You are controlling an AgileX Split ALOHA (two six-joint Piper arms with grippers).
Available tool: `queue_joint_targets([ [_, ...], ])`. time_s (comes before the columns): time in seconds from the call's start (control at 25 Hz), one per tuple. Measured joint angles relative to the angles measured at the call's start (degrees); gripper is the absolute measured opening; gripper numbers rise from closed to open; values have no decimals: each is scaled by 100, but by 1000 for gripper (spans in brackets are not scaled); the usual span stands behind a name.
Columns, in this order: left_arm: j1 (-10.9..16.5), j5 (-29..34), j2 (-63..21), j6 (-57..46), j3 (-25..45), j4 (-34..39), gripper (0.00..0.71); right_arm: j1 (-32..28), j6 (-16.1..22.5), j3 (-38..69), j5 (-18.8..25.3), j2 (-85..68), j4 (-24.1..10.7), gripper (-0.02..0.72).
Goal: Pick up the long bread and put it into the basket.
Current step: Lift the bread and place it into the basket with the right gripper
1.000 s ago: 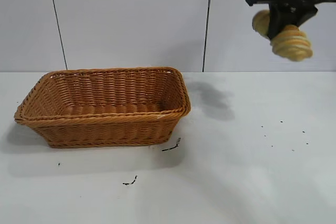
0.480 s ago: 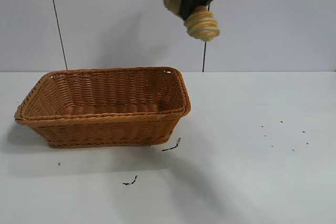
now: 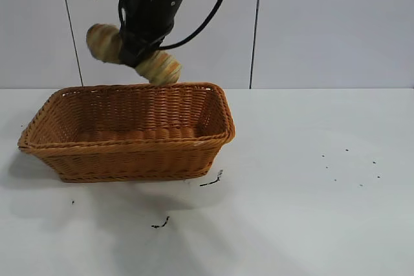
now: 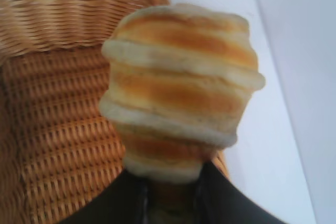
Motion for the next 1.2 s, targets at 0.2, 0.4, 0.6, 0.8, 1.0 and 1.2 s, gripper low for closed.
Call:
queue_joint_targets([
  [0.2,0,0,0,0,0,0,692,0,-6,0,-2,68,261,141],
  [0.4,0,0,0,0,0,0,692,0,15,0,-1,68,397,505],
  [0.6,0,0,0,0,0,0,692,0,315,0,17,51,397,679],
  [0.8,0,0,0,0,0,0,692,0,531,0,51,-236,372,689],
  [1.0,0,0,0,0,0,0,692,0,2067,0,243,-679,333,690],
  [1.2,0,0,0,0,0,0,692,-136,3845,-29,377,-1096,71,690],
])
